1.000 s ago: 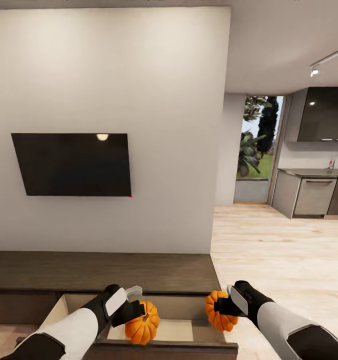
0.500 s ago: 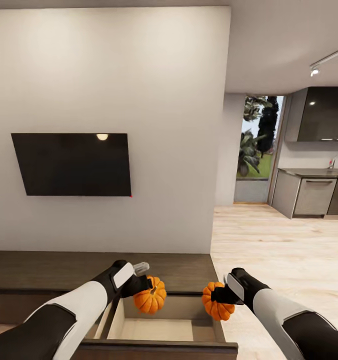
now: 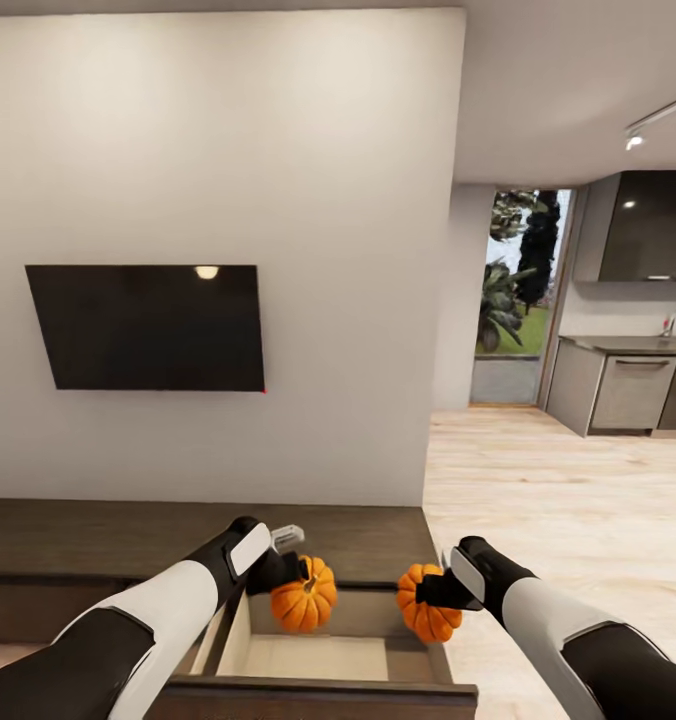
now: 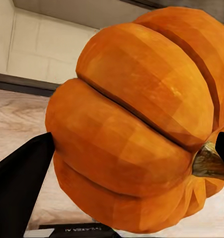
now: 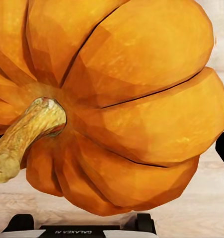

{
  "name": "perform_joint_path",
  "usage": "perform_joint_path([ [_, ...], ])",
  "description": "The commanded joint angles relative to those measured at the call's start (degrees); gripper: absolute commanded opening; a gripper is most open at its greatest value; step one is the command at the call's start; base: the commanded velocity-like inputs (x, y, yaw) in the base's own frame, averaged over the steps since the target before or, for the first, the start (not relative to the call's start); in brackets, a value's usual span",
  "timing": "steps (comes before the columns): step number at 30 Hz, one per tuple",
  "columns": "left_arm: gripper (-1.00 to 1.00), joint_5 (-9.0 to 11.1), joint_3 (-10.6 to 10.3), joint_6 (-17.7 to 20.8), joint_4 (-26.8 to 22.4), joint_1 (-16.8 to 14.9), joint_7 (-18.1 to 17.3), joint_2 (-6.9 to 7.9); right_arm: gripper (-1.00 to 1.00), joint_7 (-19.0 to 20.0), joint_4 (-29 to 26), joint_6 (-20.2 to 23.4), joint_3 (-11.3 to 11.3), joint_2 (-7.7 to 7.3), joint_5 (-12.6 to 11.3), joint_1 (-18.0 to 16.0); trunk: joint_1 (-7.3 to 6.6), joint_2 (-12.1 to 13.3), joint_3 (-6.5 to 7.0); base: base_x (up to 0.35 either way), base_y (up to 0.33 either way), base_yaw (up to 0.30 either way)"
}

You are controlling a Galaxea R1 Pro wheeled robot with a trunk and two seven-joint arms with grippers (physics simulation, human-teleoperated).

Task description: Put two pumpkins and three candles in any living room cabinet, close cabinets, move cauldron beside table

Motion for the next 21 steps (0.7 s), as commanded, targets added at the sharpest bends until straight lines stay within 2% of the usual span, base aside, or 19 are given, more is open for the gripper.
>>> perform_joint_path([
  [1,-1.0,0.6,-0.4,-1.0,0.0,0.0,0.3,0.01,-1.0,0.0,0.0,0.2,0.3,0.01,-0.5,0.0,0.01,-0.1,-0.17,0.0,0.0,0.095],
  [7,-1.0,-1.2,-0.3,-4.0,1.0,0.0,0.4,-0.22,-1.0,3.6,0.4,0.2,0.4,0.05,-0.3,0.0,0.01,-0.1,-0.68,0.026,0.0,0.1],
  [10,-1.0,-1.4,-0.3,-4.2,1.8,0.0,0.5,-1.4,-1.0,3.9,0.5,0.2,0.4,0.06,-0.3,0.0,0.01,-0.1,-0.94,0.244,-0.008,0.102],
  [14,-1.0,-1.5,-0.3,-4.1,1.9,0.0,0.5,-2.21,-1.0,3.9,0.5,0.1,0.2,0.06,-0.3,0.0,0.01,-0.1,-1.29,0.097,-0.009,0.065],
  [21,-1.0,-1.5,-0.6,-3.9,1.9,0.0,0.1,-2.35,-1.0,3.9,0.5,0.2,0.2,0.14,-0.4,0.0,0.01,-0.1,-1.72,0.007,-0.001,-0.178],
])
